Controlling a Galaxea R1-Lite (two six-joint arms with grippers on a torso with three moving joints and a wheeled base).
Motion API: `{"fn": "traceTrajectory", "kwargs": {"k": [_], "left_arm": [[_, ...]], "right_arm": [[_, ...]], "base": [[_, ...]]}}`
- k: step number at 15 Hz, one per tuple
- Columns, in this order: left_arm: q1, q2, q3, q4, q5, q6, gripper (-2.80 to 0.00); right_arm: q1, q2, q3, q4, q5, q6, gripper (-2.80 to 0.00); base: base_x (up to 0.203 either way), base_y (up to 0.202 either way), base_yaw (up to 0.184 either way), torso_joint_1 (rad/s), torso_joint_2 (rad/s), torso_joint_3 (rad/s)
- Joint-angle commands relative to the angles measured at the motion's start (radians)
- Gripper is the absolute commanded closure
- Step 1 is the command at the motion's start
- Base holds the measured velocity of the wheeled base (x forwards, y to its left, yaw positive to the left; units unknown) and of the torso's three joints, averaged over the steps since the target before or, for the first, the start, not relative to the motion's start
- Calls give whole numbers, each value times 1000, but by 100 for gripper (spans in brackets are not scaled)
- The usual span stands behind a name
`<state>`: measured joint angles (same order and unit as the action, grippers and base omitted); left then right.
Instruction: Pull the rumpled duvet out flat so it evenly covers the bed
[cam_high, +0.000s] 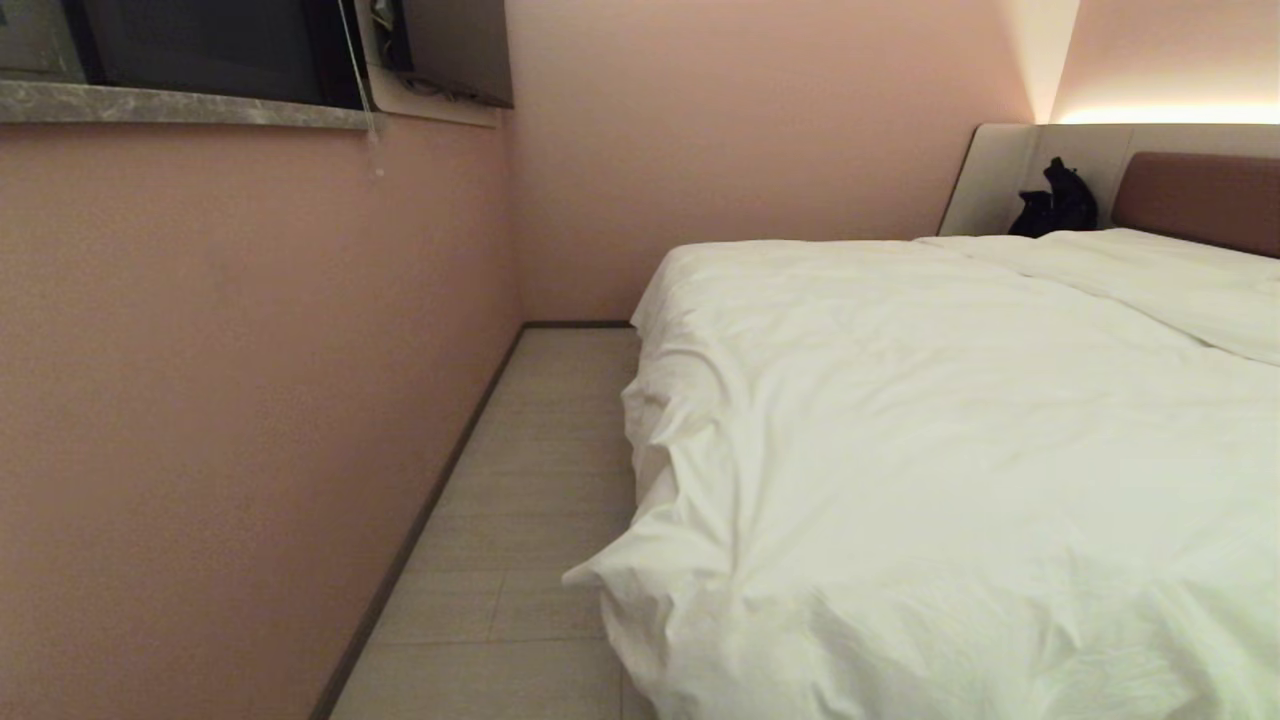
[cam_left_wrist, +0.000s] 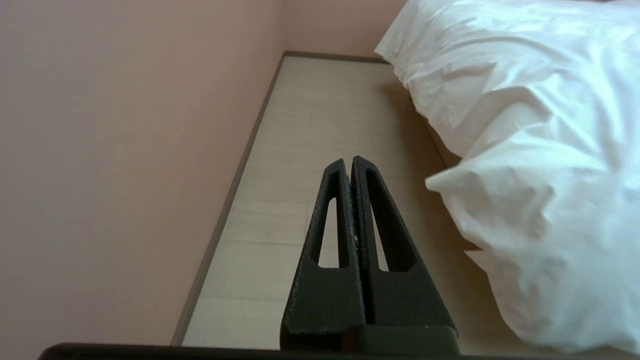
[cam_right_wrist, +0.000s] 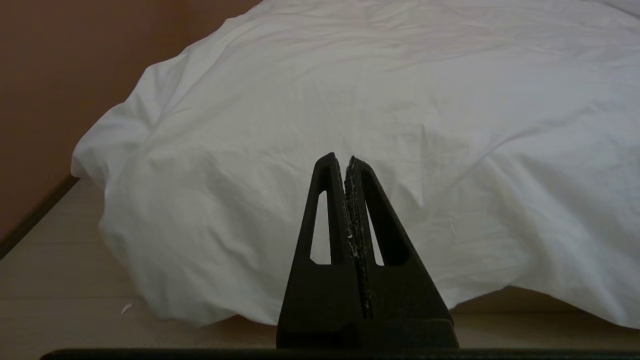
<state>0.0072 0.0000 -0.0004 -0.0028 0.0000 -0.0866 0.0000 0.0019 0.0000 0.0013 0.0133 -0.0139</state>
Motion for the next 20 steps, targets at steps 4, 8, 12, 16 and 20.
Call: {"fn": "traceTrajectory", "kwargs": {"k": [4, 8, 12, 16, 20], "left_arm": [[0, 0, -1, 0, 0, -1, 0], [0, 0, 0, 0, 0, -1, 0], [0, 0, 0, 0, 0, -1, 0], [0, 0, 0, 0, 0, -1, 0], [0, 0, 0, 0, 0, -1, 0]], "right_arm": [[0, 0, 0, 0, 0, 0, 0], [0, 0, 0, 0, 0, 0, 0], [2, 0, 0, 0, 0, -1, 0], [1, 0, 0, 0, 0, -1, 0], [0, 0, 0, 0, 0, -1, 0]], "base": [[-194, 0, 1, 0, 3, 4], [-193, 0, 1, 3, 4, -1], [-194, 0, 0, 1, 3, -1], [-118, 0, 1, -2, 3, 1], [0, 0, 0, 0, 0, 0]]}}
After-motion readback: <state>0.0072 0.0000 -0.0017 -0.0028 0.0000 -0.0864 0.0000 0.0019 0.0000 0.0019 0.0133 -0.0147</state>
